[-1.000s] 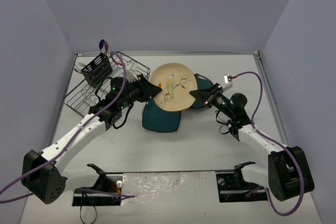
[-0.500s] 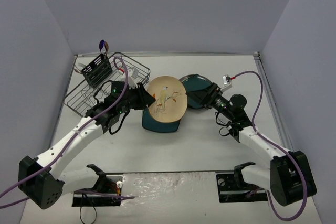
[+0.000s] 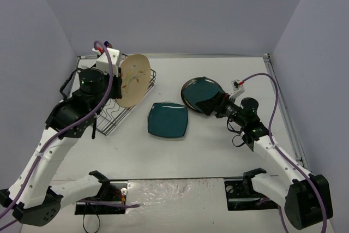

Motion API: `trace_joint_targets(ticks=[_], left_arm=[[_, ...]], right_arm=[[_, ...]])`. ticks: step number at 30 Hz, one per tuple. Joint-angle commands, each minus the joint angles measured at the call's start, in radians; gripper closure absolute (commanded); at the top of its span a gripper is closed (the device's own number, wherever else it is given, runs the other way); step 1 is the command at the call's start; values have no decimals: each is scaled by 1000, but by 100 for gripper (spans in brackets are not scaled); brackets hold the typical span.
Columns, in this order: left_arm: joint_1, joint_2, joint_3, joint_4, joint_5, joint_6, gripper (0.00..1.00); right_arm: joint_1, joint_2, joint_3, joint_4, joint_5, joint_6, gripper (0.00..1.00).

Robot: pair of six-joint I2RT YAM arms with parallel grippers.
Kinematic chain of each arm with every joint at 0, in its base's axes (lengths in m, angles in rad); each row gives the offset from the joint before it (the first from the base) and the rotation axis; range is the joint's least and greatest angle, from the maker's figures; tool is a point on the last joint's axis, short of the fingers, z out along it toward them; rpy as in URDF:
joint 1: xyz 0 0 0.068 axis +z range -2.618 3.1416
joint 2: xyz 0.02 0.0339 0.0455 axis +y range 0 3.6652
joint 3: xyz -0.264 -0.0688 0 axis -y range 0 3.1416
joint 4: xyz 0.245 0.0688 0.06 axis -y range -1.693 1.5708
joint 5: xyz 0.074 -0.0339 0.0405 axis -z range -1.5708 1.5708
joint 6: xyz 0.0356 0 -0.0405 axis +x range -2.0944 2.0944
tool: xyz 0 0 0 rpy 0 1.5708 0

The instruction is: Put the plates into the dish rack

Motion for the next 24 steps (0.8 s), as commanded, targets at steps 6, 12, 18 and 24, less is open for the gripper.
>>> trace_joint_targets(ticks=[6, 12, 18, 24], left_arm=[[266, 70, 165, 77, -122, 470, 100], [461, 198, 178, 127, 12, 614, 100], [553, 303, 132, 224, 60, 713, 100], [639, 369, 100, 287, 152, 776, 100]], right_arm=[[1, -40, 23, 9, -64, -80, 0], [24, -23, 2, 31, -89, -66, 0], [77, 4, -2, 3, -84, -84, 0], [122, 34, 0, 5, -91, -91, 0]])
